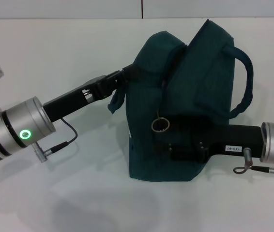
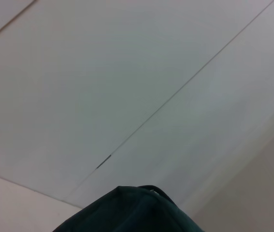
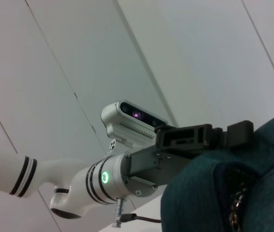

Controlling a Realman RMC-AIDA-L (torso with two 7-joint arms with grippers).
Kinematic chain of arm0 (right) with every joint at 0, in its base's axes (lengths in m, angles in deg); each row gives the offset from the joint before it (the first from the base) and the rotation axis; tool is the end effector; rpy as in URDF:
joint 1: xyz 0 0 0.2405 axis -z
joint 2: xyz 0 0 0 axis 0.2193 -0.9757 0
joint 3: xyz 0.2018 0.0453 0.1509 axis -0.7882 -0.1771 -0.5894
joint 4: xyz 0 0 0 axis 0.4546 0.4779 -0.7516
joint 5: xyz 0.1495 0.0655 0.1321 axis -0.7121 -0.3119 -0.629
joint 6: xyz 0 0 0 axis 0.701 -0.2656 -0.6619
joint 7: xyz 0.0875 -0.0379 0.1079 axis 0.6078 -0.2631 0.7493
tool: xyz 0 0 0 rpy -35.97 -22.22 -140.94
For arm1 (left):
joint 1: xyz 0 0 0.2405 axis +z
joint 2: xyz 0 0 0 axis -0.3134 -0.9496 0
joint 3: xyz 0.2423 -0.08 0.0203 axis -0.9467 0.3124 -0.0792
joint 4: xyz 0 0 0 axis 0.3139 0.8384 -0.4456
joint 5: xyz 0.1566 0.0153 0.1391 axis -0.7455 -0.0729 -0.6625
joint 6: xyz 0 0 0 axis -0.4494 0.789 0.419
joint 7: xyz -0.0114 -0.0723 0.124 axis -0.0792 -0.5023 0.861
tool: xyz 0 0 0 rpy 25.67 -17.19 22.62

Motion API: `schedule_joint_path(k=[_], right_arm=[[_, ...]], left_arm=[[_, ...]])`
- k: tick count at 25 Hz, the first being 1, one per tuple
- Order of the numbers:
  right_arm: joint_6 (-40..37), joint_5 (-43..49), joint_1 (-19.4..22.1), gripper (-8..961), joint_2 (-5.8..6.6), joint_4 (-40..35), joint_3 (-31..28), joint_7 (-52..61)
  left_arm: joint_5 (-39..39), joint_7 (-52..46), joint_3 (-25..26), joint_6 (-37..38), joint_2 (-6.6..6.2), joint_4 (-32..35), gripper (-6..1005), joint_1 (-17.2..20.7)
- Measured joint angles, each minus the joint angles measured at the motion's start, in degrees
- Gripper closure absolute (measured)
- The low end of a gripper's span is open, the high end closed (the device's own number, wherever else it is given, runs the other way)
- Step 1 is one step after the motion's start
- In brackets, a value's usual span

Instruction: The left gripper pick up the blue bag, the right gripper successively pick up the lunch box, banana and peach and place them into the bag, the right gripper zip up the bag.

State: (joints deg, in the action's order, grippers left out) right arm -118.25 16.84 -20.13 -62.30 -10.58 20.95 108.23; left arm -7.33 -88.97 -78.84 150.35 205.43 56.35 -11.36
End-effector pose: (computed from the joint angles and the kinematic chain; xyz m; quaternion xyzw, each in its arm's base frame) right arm 0.2156 0.3033 -0.0703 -0.9153 0.2201 0.3372 0.0061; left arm -0.2424 0.3097 -0.0414 -0.7669 -0.4291 -0.4738 0.0563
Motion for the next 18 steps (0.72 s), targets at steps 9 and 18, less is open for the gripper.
schedule_joint_path(k=[9,18], right_arm=[[2.50,-1.06,0.20,224,0.00,-0.09,0.03,-0.06],[4.90,-5.63,0.75,509,0.00,0.40,0.68,-0.48]], left_arm=[[0.14,0.44,0.00,0.00,0.00,0.00,807,-0.01],[0.16,0.61,0.00,0.00,0.00,-0.08,806,0.36]])
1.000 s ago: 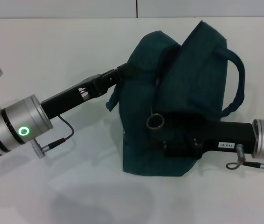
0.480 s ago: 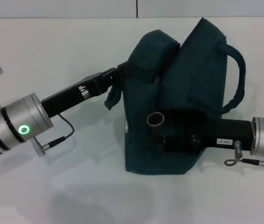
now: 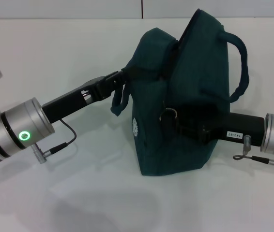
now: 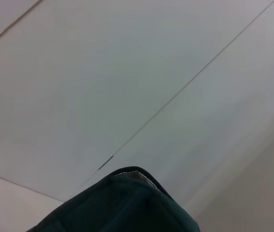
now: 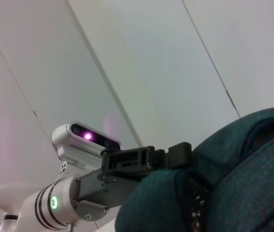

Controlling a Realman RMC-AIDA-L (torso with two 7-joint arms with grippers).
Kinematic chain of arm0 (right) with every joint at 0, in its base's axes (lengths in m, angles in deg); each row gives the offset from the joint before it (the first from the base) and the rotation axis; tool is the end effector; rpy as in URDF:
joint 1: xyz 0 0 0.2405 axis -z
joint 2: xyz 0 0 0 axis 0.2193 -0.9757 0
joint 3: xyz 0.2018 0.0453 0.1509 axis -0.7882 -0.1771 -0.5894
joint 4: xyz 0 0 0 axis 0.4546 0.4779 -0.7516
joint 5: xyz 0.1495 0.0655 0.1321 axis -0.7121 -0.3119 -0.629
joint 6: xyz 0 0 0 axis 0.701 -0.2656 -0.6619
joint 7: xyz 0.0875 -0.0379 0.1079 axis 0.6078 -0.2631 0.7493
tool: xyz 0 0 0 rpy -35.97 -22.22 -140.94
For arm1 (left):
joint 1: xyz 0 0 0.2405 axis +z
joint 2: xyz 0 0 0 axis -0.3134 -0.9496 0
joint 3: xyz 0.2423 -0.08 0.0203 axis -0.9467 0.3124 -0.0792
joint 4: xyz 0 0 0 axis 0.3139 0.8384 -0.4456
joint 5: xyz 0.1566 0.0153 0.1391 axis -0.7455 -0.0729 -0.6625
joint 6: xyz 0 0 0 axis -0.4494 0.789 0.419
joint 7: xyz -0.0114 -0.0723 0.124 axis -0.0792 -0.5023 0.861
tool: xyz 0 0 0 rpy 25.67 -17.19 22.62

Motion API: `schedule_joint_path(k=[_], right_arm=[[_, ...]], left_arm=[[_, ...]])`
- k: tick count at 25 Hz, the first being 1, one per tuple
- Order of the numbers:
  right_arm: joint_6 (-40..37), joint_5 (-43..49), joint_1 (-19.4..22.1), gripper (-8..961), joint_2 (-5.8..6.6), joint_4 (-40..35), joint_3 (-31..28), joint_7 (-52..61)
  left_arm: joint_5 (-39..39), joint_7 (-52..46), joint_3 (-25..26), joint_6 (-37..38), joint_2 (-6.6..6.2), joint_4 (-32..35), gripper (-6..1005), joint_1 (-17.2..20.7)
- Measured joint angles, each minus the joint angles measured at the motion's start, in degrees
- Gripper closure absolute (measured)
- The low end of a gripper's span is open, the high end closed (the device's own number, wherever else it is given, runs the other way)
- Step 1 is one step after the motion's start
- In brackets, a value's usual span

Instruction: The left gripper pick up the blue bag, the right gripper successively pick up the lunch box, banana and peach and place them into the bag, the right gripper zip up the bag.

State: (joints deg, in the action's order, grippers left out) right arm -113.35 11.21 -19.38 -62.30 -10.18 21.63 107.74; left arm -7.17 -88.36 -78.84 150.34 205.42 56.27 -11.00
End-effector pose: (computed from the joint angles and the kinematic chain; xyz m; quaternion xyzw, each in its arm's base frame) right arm 0.2225 0.3162 -0.0680 -0.9014 0.2496 0.3484 0.0615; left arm -0.2445 0.3082 -0.0412 -0.7669 -0.4280 -0.4743 0.0608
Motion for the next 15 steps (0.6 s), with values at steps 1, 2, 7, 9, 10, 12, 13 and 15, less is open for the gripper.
schedule_joint_path(k=[1,2,7,9,10,12,13,15], right_arm=[[-0.02,-0.05,0.00,554,0.00,0.00,0.01,0.00],[-0.11,-0.07,0.00,599,0.00,0.00,0.16,0.00],[-0.17,-0.17,0.68,825,-0.01,-0.11,0.94,-0.01],[-0.05,-0.17,1.25,916,-0.01,-0.33,0.89,-0.06],[-0.04,-0.18,1.37,919,0.00,-0.40,0.82,-0.18],[-0.06,-0.40,1.53,925,0.00,-0.45,0.73,-0.53],[-0.14,-0.59,1.67,928,0.00,-0.45,0.73,-0.72],[-0.36,-0.92,2.02,933,0.00,-0.45,0.81,-1.17]], left_arm=[[0.01,0.01,0.00,0.00,0.00,0.00,806,0.00],[0.01,0.01,0.00,0.00,0.00,0.00,805,0.01],[0.01,0.01,-0.01,0.00,-0.01,0.06,805,-0.06],[0.01,0.01,0.00,0.00,-0.04,0.09,805,-0.08],[0.00,0.01,0.01,0.00,-0.05,0.11,805,-0.08],[0.00,0.01,0.07,-0.02,-0.06,0.14,804,-0.12],[0.00,0.01,0.08,-0.04,-0.06,0.17,804,-0.18],[-0.01,0.12,0.03,-0.07,-0.07,0.23,804,-0.36]])
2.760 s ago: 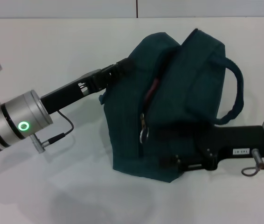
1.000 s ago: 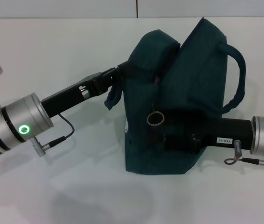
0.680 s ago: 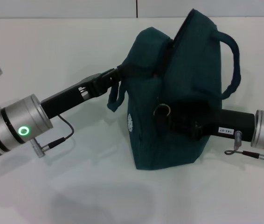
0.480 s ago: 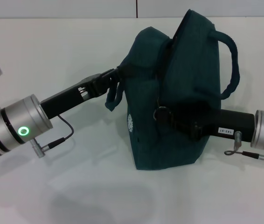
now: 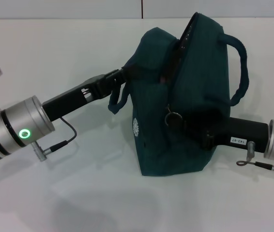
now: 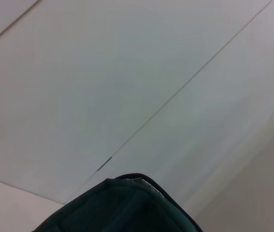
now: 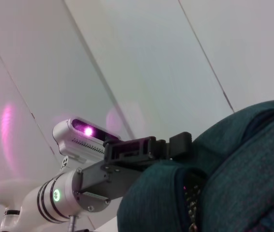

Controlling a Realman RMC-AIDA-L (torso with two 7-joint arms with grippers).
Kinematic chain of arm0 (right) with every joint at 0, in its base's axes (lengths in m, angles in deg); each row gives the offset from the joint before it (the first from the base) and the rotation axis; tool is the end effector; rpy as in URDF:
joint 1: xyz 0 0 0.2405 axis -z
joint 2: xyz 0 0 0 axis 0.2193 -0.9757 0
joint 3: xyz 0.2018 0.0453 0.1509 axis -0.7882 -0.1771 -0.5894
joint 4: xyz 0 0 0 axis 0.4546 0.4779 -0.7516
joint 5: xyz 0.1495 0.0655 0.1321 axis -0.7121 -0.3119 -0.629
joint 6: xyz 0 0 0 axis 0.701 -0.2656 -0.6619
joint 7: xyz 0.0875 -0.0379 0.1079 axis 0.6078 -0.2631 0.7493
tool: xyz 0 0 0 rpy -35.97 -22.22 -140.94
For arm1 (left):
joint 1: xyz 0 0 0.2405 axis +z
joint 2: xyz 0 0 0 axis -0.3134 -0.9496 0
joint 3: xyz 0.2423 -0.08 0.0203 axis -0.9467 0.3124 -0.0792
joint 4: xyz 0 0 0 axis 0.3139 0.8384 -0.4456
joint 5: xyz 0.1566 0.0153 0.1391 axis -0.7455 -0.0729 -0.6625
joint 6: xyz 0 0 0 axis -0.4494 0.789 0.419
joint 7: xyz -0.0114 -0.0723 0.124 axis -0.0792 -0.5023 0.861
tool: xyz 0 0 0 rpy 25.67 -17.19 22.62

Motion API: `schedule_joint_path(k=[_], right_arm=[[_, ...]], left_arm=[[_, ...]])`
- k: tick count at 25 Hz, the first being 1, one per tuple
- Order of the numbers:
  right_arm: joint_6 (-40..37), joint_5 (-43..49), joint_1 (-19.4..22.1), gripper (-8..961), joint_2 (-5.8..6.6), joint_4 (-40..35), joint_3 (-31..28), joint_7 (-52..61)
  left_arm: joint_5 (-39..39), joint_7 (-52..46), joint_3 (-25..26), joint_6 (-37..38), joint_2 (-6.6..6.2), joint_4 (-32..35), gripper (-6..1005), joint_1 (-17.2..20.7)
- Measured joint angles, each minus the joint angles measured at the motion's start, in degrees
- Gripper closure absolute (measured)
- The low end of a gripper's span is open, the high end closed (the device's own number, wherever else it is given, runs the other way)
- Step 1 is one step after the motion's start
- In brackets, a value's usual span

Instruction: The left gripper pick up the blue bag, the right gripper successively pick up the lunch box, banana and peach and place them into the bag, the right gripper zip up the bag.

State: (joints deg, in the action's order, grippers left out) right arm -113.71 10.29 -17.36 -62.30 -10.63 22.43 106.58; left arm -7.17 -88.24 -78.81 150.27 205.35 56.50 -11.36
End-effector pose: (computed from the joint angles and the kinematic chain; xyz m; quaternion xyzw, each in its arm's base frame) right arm 0.2302 0.3080 -0.0677 -0.8989 0.2523 0.3518 0.0673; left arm -0.2427 0.3106 -0.0402 -0.7696 -0.4232 -0.4741 0.0615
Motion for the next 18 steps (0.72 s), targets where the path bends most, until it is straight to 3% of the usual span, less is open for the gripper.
schedule_joint_path(k=[5,12,18], right_arm=[[-2.09,-2.12,2.01,942,0.00,-0.04,-0.06,-3.36],[-12.14,-6.58,6.03,941,0.16,0.39,-0.61,-12.07],[-14.72,-6.73,5.69,941,0.28,0.09,-0.45,-13.16]], left_arm=[[0.12,1.00,0.04,0.62,-0.01,0.16,804,-0.05],[1.86,3.69,0.17,4.62,-0.31,0.32,803,0.36],[1.88,6.79,-0.01,7.03,-0.39,0.27,699,0.38]])
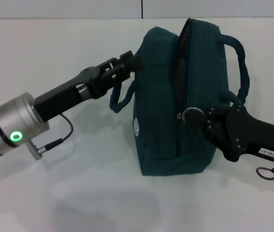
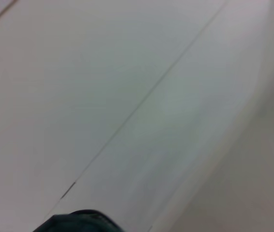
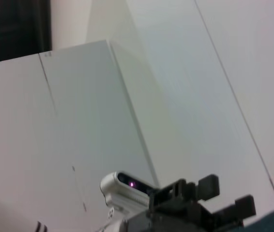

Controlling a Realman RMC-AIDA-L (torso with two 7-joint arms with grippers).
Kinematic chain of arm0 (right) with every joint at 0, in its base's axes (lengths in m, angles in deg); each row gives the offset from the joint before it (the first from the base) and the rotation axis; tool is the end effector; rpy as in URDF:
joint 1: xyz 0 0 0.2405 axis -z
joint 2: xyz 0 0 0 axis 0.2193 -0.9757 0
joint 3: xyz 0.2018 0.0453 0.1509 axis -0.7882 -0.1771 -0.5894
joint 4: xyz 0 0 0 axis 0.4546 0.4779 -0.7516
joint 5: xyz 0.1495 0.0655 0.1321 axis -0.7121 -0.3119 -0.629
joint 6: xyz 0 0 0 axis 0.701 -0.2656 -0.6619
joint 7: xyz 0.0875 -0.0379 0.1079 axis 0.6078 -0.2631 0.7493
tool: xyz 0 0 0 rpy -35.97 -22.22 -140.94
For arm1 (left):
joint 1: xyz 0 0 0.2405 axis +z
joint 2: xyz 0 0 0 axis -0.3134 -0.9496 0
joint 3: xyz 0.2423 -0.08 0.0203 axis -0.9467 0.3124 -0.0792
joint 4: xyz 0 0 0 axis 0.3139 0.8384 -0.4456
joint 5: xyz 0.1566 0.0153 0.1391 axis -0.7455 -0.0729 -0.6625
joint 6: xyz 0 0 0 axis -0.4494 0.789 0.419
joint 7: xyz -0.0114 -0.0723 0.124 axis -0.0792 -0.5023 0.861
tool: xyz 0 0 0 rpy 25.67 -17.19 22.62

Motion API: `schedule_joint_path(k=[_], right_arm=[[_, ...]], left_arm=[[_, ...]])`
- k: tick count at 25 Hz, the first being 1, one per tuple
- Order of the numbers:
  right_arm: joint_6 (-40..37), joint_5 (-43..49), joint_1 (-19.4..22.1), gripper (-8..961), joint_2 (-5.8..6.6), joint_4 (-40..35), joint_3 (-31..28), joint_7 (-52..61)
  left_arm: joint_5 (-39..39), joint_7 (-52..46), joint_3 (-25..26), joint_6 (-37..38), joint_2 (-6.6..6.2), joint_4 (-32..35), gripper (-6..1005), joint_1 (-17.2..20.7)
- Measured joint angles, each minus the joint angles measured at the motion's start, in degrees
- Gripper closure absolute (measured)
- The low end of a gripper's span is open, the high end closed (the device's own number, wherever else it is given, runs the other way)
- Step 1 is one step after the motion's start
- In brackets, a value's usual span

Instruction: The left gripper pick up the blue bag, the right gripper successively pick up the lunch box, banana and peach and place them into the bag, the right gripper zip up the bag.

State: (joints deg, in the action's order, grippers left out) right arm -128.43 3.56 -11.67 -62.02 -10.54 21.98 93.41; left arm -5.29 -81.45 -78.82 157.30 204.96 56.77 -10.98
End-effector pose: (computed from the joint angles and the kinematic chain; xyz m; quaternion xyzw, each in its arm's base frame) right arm 0.2315 0.2734 -0.0404 -0.8725 0.1551 0.4561 0.0812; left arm -0.2332 0.3022 -0.0269 -0.7860 -0.3457 -0.5093 0.0584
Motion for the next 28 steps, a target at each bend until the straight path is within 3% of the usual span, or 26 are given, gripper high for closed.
schedule_joint_path(k=[11,18,28], right_arm=[[-1.90,-1.54,-2.01,941,-0.01,-1.56,-0.12,-0.66],[-0.71,-2.86,-5.17,941,0.12,-1.74,-0.68,-0.66],[0.57,-3.59,-7.23,941,-0.09,-1.88,-0.91,-0.65]], left_arm=[[-3.41,17.79,-0.72,3.30,0.31,-2.87,211,7.24],[-4.47,26.12,-1.18,2.99,0.49,-7.11,205,8.41],[-4.72,29.25,-1.17,-0.65,0.91,-12.08,217,4.48]])
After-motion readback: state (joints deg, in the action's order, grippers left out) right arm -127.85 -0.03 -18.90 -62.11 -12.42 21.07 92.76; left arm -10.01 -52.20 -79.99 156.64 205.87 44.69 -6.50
